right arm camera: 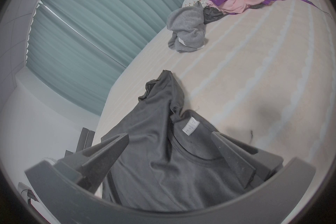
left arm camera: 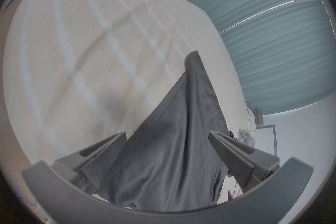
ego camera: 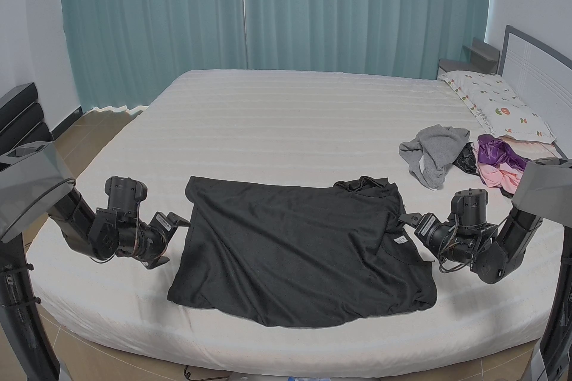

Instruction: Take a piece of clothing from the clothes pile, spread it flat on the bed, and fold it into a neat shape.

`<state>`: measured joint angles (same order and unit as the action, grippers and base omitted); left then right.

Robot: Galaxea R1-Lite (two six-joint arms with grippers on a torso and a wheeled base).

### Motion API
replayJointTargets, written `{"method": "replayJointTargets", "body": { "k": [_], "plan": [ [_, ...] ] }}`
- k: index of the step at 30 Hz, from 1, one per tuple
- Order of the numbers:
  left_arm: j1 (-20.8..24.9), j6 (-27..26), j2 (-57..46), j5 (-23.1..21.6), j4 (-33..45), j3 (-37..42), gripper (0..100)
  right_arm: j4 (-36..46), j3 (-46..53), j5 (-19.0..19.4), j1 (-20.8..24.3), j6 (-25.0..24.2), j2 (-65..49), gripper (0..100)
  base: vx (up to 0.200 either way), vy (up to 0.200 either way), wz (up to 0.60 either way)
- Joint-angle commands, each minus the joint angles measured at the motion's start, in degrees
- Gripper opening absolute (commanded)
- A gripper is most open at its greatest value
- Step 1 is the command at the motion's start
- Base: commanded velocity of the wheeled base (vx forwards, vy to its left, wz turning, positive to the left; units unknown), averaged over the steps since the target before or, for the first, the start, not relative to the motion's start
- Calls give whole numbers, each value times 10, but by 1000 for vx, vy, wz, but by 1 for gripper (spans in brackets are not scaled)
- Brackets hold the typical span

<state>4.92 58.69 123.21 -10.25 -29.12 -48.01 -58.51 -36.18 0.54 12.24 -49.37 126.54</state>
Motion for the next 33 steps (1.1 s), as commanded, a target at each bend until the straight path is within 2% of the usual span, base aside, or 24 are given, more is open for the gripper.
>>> {"method": "replayJointTargets", "body": {
  "k": [1,7,10,14,17,29,30,33],
  "plan": [
    [12,1,-33,-10,-16,56,100,-17,41,6,2,1,-2,100,-200,0,0],
    [25,-6,-31,-2,-18,79,100,-34,57,10,-4,0,-1,100,-200,0,0],
    [29,-9,-17,8,-18,77,100,-34,57,10,-5,0,0,100,0,0,0],
    [49,-9,6,65,-18,73,100,-34,58,10,-6,0,0,100,0,0,0],
    [63,-9,20,89,-22,70,100,-34,60,15,-6,0,1,100,0,0,0],
    [85,-23,55,117,-40,31,100,-34,59,19,-6,1,6,100,0,0,0],
    [86,-33,57,125,-40,34,0,-34,59,19,-6,1,10,100,0,0,0],
    [89,-49,57,146,-41,50,0,-34,57,19,-7,2,17,100,0,0,0]
  ]
}}
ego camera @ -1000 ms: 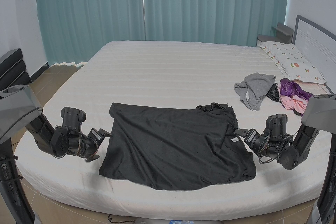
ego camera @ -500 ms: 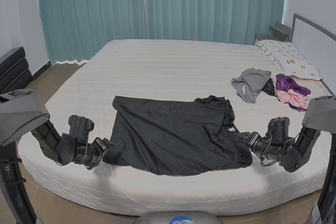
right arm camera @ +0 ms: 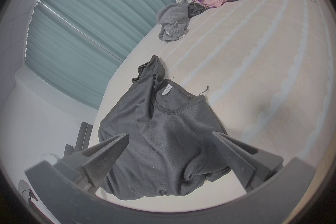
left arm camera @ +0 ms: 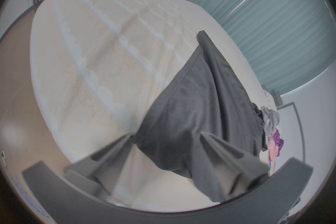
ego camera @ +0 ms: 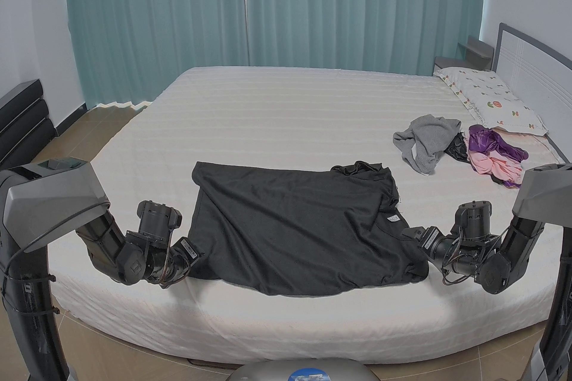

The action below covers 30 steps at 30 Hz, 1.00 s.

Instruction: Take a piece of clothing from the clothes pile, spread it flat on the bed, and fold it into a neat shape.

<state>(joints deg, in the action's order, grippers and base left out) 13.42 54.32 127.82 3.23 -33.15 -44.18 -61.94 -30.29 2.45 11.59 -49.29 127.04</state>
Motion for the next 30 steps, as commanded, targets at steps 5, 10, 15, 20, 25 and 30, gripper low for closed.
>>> {"method": "replayJointTargets", "body": {
  "k": [5,10,15,20,25,30],
  "plan": [
    [-3,-4,4,46,-6,18,0,4,-5,-1,-9,6,19,100,0,0,0],
    [-16,-9,-40,47,-3,34,0,9,-5,-1,-17,22,29,100,0,0,0],
    [-32,-46,-76,47,5,51,0,29,-6,-2,-17,27,31,100,0,0,0],
    [-54,-78,-95,47,6,57,0,58,-6,-1,-17,41,33,100,0,0,0],
    [-60,-88,-104,48,12,57,0,57,-11,-1,-17,48,48,0,0,0,0],
    [-60,-89,-104,47,15,57,0,58,-25,-1,-24,47,48,0,0,0,0]
  ]
}}
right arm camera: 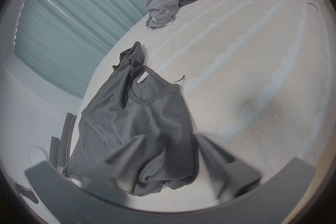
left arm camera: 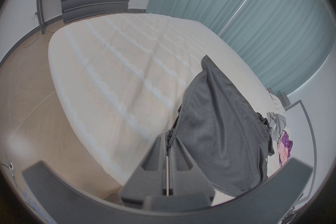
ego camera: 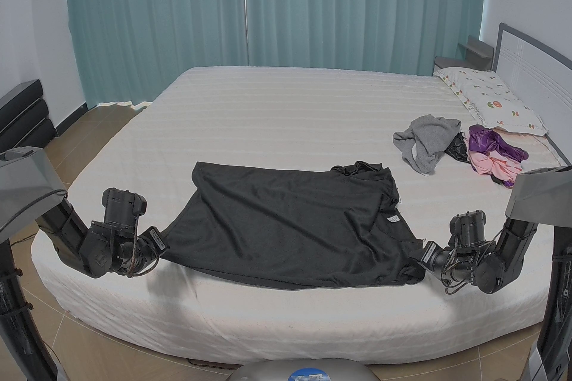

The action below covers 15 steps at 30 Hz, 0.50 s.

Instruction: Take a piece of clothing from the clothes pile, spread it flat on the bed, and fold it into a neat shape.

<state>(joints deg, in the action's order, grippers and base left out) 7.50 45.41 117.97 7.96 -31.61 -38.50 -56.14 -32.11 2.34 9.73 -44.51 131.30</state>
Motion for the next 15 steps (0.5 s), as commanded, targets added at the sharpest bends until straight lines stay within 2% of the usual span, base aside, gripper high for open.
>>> {"method": "replayJointTargets", "body": {
  "k": [1,11,15],
  "plan": [
    [-1,0,-5,-1,0,-2,0,-1,-8,0,-5,-1,4,0,0,0,0],
    [-22,6,3,-1,-7,-27,0,1,-52,0,-16,-36,-29,0,0,0,0],
    [-28,14,3,-3,-10,-32,0,36,-103,-2,-32,-41,-52,0,0,0,0]
  ]
}}
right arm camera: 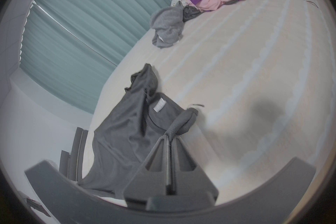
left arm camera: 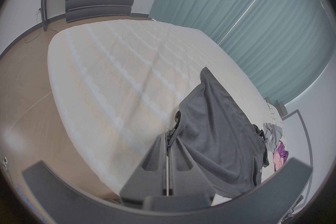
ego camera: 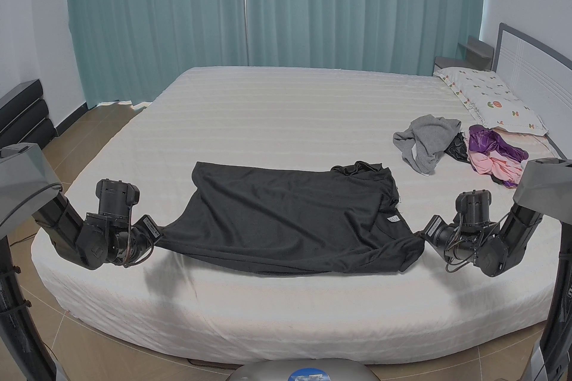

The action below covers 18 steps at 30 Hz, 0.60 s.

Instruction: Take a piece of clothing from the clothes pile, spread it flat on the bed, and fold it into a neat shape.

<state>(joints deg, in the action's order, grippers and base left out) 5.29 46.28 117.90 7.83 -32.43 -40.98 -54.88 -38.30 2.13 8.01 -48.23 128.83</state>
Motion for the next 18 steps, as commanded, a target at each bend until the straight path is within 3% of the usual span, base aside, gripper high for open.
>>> {"method": "replayJointTargets", "body": {
  "k": [1,6,18],
  "plan": [
    [-5,6,4,-2,-2,-7,0,25,-44,0,-16,-4,-28,0,0,0,0],
    [-5,36,25,-4,-3,-27,0,103,-142,2,-24,-6,-16,0,0,0,0],
    [-3,55,45,-18,-18,-32,0,195,-347,-4,-19,-6,93,0,0,0,0]
  ]
}}
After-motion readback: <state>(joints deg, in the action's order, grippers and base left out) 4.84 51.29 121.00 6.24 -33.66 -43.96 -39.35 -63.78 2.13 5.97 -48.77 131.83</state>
